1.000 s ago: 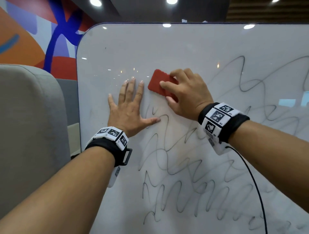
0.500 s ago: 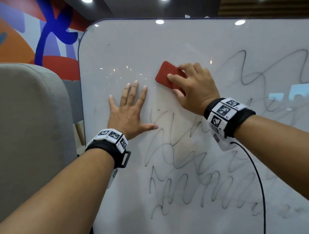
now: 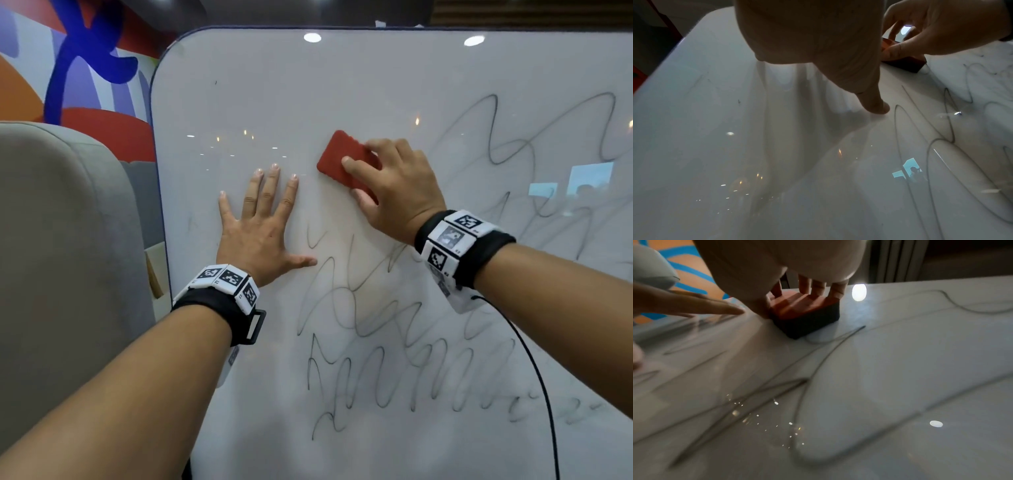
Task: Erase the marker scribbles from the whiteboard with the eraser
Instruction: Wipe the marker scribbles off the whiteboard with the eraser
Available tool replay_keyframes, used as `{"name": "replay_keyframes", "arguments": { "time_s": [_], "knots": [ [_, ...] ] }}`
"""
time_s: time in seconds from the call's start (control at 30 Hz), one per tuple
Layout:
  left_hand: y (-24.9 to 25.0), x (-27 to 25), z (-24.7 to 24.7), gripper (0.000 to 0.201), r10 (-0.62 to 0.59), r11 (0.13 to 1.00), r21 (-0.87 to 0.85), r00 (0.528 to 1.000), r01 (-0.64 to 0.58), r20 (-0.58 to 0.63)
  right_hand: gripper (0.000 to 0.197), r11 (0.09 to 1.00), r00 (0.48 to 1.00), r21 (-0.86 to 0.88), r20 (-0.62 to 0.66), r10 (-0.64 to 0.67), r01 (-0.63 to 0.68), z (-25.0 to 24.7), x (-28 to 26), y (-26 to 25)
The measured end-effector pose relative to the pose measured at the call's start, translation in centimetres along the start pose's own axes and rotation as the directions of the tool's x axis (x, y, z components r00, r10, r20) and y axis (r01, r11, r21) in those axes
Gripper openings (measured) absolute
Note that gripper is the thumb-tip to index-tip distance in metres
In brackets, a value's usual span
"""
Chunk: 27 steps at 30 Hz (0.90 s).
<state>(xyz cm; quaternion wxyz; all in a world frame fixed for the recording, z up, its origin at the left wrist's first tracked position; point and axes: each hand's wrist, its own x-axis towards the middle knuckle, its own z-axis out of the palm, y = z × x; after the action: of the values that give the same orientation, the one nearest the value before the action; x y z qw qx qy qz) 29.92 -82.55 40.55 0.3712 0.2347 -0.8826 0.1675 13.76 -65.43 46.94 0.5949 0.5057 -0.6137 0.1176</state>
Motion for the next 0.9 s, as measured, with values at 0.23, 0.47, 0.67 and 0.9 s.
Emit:
{"name": "replay_keyframes", "arguments": {
  "time_s": [0.23, 0.47, 0.67, 0.9],
  "knots": [
    [0.3, -0.1, -0.1, 0.128, -0.009, 1.0, -0.007, 1.0, 0.009, 0.006, 0.038, 0.972, 0.965, 0.032, 0.116, -0.235, 0.233, 0.7, -2.8, -2.4],
    [0.5, -0.3, -0.2, 0.127, -0.018, 1.0, -0.01, 1.0, 0.018, 0.007, 0.042, 0.999, 0.999, 0.042, 0.024, 0.026, -0.027, 0.6, -1.6, -2.9],
    [0.4, -0.4, -0.3, 0.127, -0.014, 0.999, -0.039, 1.0, 0.014, 0.021, 0.037, 0.97, 0.963, 0.059, 0.123, -0.241, 0.235, 1.4, -3.8, -4.7],
    [0.5, -0.5, -0.2, 0.125, -0.021, 0.999, -0.028, 1.0, 0.022, 0.023, 0.044, 1.0, 0.999, 0.028, 0.042, -0.006, 0.005, 0.9, -2.2, -3.6]
  ]
}}
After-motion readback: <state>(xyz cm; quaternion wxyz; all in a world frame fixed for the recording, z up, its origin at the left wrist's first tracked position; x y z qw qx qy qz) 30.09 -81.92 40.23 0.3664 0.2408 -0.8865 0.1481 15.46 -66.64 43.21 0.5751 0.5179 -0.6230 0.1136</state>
